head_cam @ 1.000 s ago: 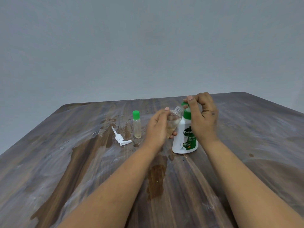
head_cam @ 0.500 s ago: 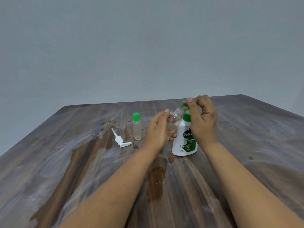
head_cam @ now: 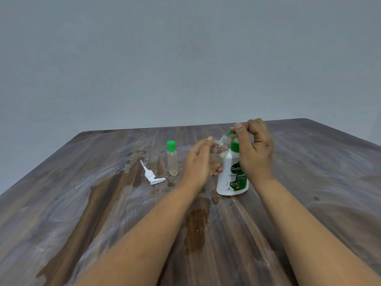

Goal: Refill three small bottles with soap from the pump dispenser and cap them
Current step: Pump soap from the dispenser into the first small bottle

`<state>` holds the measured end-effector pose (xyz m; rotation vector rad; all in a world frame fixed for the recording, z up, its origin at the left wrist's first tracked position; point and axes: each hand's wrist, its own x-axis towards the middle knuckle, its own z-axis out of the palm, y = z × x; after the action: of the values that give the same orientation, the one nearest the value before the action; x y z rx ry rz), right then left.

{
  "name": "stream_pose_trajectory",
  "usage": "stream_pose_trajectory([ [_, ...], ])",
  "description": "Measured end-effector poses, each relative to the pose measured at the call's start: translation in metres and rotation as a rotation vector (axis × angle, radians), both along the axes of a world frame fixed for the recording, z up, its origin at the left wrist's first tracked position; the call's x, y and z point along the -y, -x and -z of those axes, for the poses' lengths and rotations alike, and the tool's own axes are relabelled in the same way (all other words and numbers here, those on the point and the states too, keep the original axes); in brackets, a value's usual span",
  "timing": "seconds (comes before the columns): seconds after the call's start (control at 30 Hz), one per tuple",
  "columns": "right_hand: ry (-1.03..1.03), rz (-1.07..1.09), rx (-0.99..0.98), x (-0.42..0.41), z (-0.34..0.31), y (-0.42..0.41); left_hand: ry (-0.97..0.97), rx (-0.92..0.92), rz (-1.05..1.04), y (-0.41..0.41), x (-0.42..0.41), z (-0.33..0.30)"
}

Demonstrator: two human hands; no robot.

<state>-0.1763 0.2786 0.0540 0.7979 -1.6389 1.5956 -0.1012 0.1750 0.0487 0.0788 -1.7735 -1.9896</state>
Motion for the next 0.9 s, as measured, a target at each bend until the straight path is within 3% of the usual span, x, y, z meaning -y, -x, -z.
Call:
stream_pose_trajectory([
  [0.9, -0.005, 0.029, 0.0, 0.0012, 0.0023, 0.0022, 0.007, -0.007, 0.005, -0.0014, -0.0008, -0.0006],
])
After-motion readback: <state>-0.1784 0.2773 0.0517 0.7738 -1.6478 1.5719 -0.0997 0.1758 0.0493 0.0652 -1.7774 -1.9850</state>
